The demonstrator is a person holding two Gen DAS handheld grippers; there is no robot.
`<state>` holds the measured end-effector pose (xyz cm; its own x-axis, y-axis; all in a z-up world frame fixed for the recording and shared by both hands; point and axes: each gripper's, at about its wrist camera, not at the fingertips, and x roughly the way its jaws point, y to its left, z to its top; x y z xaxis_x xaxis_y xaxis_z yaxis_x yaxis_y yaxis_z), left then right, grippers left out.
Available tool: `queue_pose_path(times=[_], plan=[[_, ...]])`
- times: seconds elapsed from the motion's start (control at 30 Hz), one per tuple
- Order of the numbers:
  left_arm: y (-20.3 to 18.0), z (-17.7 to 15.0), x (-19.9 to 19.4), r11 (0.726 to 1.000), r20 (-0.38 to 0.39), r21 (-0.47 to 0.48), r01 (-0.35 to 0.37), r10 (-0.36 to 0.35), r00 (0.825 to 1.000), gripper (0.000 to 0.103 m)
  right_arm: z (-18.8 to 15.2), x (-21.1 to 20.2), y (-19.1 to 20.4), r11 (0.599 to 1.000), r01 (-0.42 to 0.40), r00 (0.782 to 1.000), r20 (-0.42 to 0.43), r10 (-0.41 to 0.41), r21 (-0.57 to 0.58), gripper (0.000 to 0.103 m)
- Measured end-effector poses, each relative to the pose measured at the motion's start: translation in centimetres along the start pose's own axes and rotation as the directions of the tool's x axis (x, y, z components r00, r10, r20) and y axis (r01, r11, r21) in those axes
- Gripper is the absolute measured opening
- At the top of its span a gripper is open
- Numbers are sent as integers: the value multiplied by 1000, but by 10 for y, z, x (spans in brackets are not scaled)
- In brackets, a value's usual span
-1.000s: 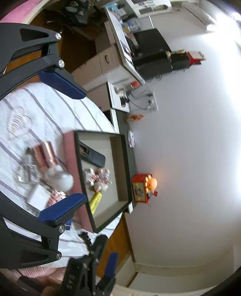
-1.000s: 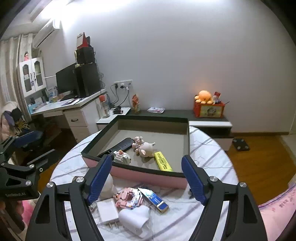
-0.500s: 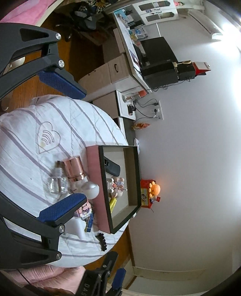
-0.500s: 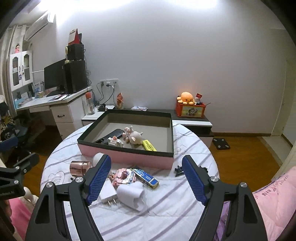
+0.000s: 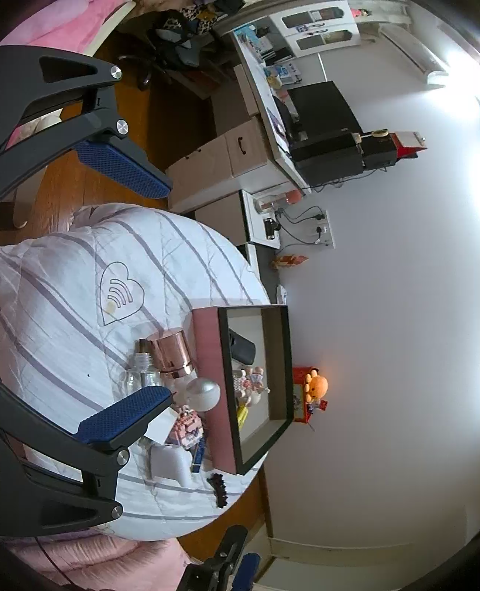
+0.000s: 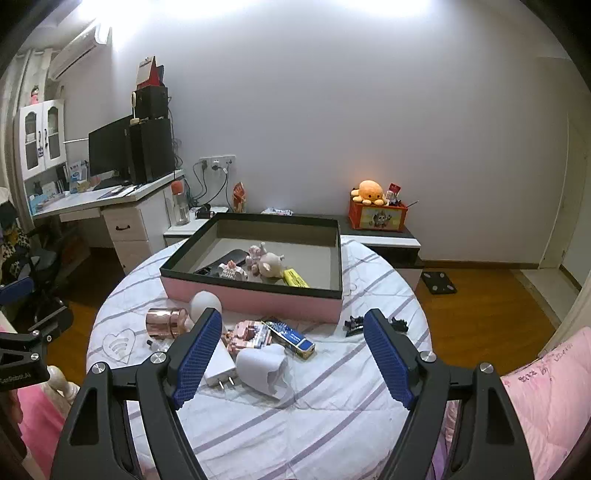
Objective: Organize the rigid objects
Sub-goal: 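Withdraw both tools from the box, then grasp the clear glass bottle with the left tool and lift it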
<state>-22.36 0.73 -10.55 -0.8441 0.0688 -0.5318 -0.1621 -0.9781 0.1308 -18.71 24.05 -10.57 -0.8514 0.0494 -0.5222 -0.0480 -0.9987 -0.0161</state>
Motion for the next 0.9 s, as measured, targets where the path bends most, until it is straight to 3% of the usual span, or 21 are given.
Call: queue_pose_path(times=[0.5, 0.6, 0.77, 0.9], plan=[[-9, -24, 44, 1000, -125, 21, 18, -16, 992, 103, -32, 32, -23, 998, -7, 993, -120, 14, 56, 80], [-19, -27, 55, 999, -147, 20, 47, -44, 988, 103, -39, 40, -27, 998, -12, 989, -148, 21, 62, 80], [-45, -34, 78, 986, -197, 9, 164, -159, 967, 103, -47, 54, -37, 997, -11, 982, -186, 26, 79, 80], [-60, -38, 101, 986, -247, 24, 164, -153, 957, 103, -53, 64, -47, 996, -8, 977, -212, 27, 92, 80]])
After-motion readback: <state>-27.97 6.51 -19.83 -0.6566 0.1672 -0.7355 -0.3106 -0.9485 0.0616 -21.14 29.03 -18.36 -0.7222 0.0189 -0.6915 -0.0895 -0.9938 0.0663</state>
